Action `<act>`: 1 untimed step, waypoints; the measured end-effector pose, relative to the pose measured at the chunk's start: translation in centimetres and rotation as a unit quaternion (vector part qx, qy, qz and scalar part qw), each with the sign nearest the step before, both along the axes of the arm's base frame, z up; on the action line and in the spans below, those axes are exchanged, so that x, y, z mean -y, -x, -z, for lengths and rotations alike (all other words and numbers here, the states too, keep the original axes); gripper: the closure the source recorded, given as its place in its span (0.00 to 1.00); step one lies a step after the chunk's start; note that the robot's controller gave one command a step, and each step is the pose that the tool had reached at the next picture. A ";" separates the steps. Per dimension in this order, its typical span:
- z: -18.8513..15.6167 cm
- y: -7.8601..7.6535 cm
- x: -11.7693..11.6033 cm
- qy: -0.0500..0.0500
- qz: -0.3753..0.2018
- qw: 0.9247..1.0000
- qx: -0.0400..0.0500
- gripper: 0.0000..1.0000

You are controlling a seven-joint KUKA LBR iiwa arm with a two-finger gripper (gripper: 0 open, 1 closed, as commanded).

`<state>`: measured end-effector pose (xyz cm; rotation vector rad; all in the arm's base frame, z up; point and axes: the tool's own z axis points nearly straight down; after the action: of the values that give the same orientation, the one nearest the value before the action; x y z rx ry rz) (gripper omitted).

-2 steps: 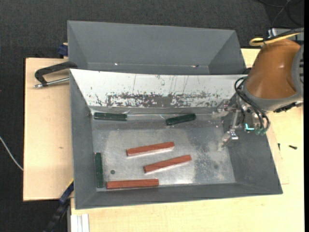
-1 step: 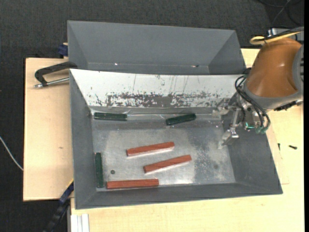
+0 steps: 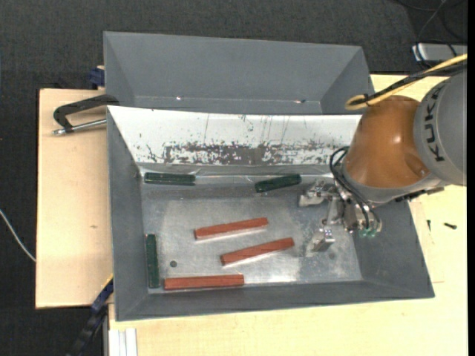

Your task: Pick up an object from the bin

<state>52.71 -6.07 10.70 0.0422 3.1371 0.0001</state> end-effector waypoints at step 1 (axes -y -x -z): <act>2.9 -7.5 -4.5 0.000 -0.083 0.997 -0.004 1.00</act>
Offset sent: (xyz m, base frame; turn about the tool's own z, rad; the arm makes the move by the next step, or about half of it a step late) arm 0.0000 0.0000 0.0000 0.0000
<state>60.22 -1.56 7.79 -0.2191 3.1383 -0.0009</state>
